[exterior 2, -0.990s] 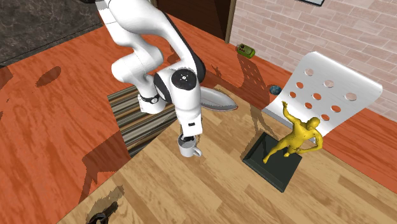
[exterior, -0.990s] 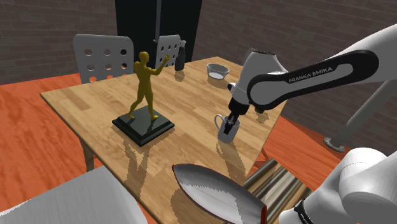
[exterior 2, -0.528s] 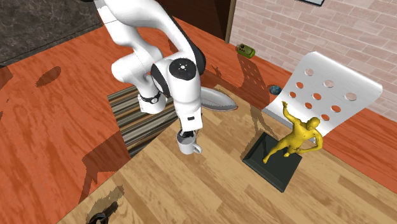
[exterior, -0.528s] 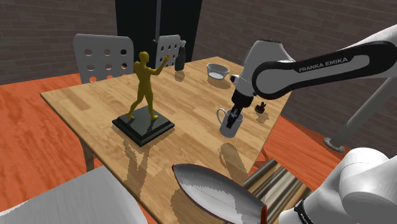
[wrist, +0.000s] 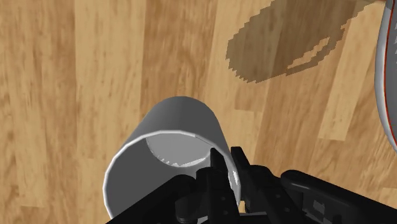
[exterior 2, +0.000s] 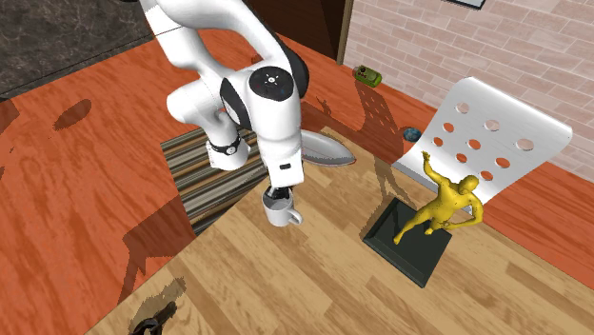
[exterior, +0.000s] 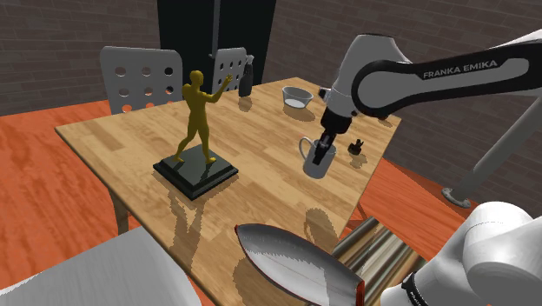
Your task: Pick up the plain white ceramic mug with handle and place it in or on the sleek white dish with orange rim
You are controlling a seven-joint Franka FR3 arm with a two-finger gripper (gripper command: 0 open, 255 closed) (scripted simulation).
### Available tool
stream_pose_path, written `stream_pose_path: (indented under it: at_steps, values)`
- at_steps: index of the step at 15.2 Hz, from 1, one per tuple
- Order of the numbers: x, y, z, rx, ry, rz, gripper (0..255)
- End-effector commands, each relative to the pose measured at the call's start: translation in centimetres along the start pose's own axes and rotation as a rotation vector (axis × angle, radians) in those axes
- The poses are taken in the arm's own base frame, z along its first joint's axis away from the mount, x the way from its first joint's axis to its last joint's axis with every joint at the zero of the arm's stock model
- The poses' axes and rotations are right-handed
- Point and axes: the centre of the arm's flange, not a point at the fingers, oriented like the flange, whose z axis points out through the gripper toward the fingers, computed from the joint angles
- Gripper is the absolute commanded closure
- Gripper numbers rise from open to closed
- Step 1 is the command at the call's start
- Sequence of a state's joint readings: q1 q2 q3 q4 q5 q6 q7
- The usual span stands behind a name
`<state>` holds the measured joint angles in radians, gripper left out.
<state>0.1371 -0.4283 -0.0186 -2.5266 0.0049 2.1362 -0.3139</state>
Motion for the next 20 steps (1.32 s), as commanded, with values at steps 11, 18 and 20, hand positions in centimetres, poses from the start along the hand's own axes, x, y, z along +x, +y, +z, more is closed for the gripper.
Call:
stream_pose_path:
  at_steps: [11,18,20]
  values:
    - [-0.6,-5.3,-4.8,0.0,0.0,0.0,255]
    - [-1.6,-14.5,-5.6,0.0,0.0,0.0,255]
    - [-2.0,-17.1,-5.8,0.0,0.0,0.0,255]
